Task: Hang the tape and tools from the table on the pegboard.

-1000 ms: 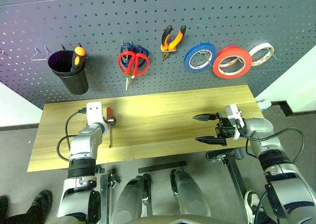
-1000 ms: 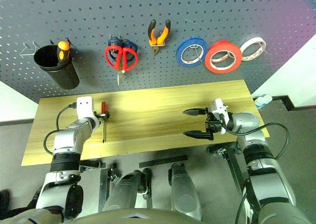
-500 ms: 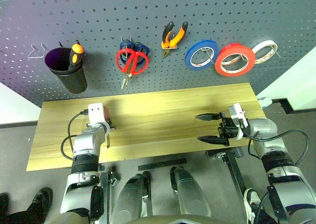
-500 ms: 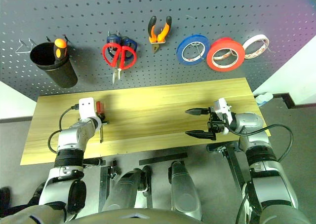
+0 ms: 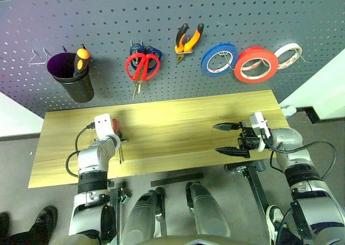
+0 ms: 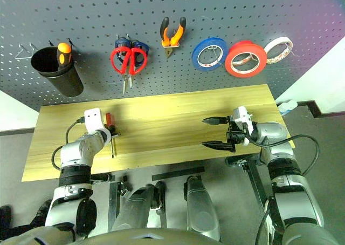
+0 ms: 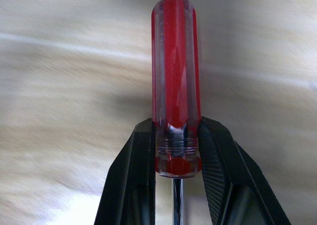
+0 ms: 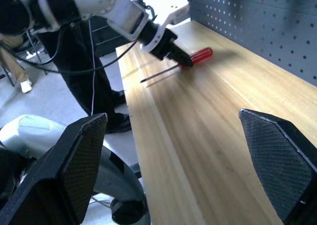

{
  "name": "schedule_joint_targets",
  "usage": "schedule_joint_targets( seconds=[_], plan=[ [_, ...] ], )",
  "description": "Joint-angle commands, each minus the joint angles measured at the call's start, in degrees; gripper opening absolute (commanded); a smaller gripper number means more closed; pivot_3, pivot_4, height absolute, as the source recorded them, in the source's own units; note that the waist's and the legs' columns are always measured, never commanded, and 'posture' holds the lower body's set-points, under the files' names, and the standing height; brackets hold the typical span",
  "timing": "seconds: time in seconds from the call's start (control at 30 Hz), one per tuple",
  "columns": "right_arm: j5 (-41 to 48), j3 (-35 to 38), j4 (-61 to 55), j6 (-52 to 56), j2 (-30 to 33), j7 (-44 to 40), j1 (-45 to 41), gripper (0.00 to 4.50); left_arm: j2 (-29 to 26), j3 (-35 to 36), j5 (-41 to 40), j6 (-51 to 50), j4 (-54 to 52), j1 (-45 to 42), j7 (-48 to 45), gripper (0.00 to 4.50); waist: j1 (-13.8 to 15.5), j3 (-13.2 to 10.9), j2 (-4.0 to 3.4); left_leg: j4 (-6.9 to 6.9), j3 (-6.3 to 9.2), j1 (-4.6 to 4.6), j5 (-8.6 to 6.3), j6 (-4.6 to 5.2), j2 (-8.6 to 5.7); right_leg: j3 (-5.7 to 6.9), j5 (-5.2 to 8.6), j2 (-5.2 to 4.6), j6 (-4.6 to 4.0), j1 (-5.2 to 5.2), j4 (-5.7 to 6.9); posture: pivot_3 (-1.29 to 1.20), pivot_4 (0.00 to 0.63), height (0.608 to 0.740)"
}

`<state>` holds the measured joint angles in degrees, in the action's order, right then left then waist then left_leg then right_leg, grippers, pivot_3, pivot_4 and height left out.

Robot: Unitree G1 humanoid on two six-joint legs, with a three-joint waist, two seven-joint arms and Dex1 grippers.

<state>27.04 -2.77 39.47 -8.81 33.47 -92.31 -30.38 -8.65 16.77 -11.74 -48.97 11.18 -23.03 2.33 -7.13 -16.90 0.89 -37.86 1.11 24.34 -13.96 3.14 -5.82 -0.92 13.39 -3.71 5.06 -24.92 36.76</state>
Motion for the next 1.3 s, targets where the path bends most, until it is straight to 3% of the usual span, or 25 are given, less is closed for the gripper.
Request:
schedule_joint_targets(
  seconds=[0.03, 0.3, 0.73, 1.3],
  plan=[
    [0.37, 1.18, 1.25, -0.79, -0.36, -0.19, -1.33, 4.5, 0.53, -2.86, -0.97, -4.12, -10.7, 4.67, -1.35, 0.86, 0.04, -0.01, 0.02, 0.02, 0.0, 0.0, -0.01, 0.01, 0.0, 0.0, 0.0, 0.0, 0.0, 0.0, -0.03, -0.24, 0.307, 0.74],
    [4.53, 0.69, 1.89, 0.62, 0.18, -0.19, -2.46, 4.5, -5.42, -10.55, 3.22, -3.64, -27.67, 16.87, -4.09, 0.86, 0.18, 0.0, -0.01, 0.49, 0.0, 0.03, -0.01, 0.01, 0.0, 0.01, -0.01, 0.0, 0.0, -0.05, -0.44, -0.22, 0.275, 0.74],
    [9.66, -0.01, 3.76, 0.49, -0.2, -0.19, -3.79, 4.5, -17.7, -19.73, 15.66, 16.32, -32.14, 20.12, -8.37, 0.86, 1.61, 0.24, -0.16, 0.69, -0.01, 0.04, 0.01, -0.04, -0.03, 0.04, -0.02, 0.01, 0.0, -0.1, -0.63, -0.21, 0.201, 0.74],
    [18.84, 4.01, 4.77, 6.39, -0.61, -0.19, -5.94, 4.5, -20.88, -17.29, 26.02, 40.54, -36.08, 25.12, -8.17, 0.86, 1.63, 3.4, -0.51, 0.68, -0.04, 0.05, 0.03, -0.05, -0.05, 0.06, -0.05, 0.01, 0.05, -0.09, -0.62, -0.2, 0.13, 0.74]
  ],
)
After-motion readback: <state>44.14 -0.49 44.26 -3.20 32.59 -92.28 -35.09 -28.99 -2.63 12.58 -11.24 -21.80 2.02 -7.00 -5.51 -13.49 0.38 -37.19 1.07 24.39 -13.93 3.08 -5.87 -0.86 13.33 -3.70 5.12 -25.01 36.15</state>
